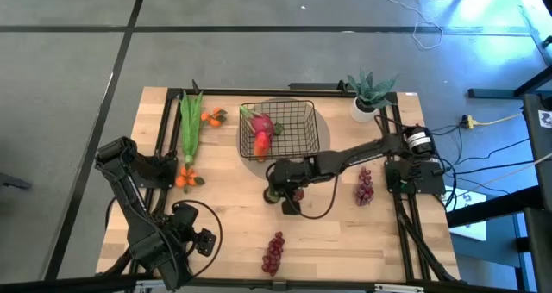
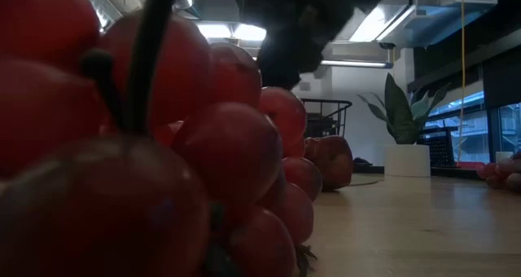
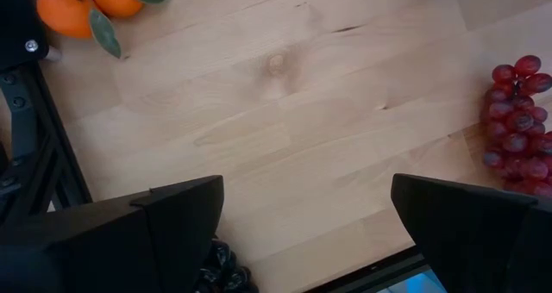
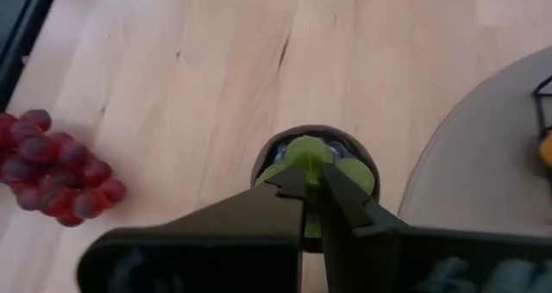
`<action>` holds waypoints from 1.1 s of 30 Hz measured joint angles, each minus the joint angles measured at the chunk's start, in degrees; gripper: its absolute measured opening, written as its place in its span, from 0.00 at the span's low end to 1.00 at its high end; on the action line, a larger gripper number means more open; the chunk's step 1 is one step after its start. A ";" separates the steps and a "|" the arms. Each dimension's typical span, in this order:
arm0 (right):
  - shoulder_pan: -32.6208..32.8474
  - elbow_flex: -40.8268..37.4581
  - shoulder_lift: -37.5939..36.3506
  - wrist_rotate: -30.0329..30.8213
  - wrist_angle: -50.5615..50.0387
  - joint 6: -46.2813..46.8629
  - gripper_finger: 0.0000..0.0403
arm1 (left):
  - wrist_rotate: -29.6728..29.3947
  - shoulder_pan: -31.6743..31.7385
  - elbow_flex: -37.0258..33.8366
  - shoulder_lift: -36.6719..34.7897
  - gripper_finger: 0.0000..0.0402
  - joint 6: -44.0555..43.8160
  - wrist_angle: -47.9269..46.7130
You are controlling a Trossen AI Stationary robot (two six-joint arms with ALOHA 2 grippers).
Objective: Build produce basket
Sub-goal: Put the mangosteen into the wire basket
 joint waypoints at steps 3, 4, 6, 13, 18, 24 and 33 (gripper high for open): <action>0.00 3.97 0.00 0.00 -3.90 -0.03 0.00 | 0.00 0.00 0.00 0.00 0.80 0.00 0.00; 0.00 5.62 0.00 0.00 -5.60 -0.05 0.00 | 0.00 0.00 0.00 0.00 0.80 0.00 -0.01; 0.00 8.79 0.00 0.00 -8.91 -0.07 0.00 | 0.00 -0.02 0.00 0.00 0.80 0.00 -0.02; 0.02 20.95 0.00 0.99 -16.04 -0.22 0.00 | -0.02 -0.02 0.00 0.00 0.80 2.03 -0.33; -0.87 28.33 -0.05 6.01 -17.28 -3.17 0.00 | -0.79 0.00 0.00 0.00 0.80 2.03 -0.46; -4.90 32.29 -0.20 13.68 -21.75 -6.50 0.00 | -3.91 0.00 0.00 0.00 0.80 2.02 -0.75; -13.76 32.20 -0.15 14.25 -33.27 -4.80 0.00 | -10.80 2.31 -0.07 0.00 0.80 4.55 -2.50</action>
